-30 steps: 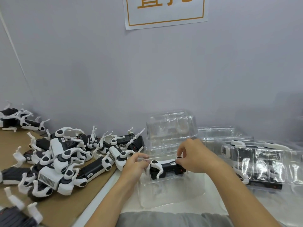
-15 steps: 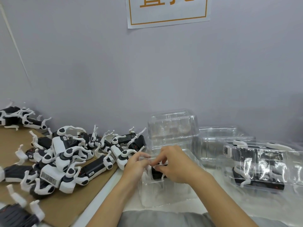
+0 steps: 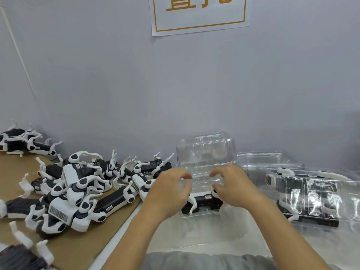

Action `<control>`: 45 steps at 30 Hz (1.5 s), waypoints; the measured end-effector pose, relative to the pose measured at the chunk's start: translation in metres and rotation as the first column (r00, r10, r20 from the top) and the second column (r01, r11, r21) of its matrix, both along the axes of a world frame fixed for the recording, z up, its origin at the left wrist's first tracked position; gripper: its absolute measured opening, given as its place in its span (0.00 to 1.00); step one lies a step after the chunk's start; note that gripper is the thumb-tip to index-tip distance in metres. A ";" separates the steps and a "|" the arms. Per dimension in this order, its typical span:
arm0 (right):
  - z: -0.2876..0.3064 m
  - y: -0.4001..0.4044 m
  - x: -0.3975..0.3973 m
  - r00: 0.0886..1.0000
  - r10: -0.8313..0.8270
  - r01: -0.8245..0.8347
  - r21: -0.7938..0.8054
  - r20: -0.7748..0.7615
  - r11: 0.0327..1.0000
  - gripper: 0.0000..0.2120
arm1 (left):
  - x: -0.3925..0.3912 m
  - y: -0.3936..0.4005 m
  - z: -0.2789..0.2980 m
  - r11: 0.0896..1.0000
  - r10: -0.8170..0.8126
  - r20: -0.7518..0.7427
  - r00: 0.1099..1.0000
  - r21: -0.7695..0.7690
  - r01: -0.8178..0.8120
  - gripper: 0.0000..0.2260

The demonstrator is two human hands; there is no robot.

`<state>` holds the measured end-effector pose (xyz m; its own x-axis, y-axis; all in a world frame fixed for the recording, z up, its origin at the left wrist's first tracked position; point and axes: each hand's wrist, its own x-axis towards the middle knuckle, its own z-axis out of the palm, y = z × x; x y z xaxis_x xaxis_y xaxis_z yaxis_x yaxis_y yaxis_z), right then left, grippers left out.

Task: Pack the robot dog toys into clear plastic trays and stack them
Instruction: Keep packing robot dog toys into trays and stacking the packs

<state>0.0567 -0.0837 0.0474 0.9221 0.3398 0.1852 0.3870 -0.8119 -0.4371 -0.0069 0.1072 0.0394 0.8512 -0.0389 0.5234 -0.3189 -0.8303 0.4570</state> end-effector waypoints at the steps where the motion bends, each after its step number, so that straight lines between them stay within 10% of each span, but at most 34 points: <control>1: -0.001 0.000 0.000 1.000 0.004 -0.004 -0.005 -0.029 1.000 0.15 | -0.003 -0.009 0.002 0.997 -0.046 -0.078 0.996 0.054 0.051 0.12; 6: -0.007 0.001 0.001 0.999 0.013 -0.011 0.034 -0.044 0.999 0.15 | -0.007 -0.037 -0.012 0.920 -0.046 -0.279 0.959 0.363 0.150 0.26; 20: -0.014 0.010 0.000 0.999 -0.038 0.039 0.045 -0.034 0.998 0.16 | -0.009 -0.039 -0.007 0.924 -0.070 -0.321 0.945 0.336 0.182 0.17; 28: -0.018 0.009 0.001 0.999 -0.045 0.047 0.108 -0.023 0.993 0.13 | -0.011 -0.063 -0.013 0.845 0.040 -0.256 0.966 0.524 0.104 0.29; 45: -0.021 0.003 0.010 0.998 -0.021 0.031 0.188 -0.056 0.982 0.12 | 0.000 -0.031 -0.007 0.995 -0.079 -0.274 0.958 -0.072 0.062 0.15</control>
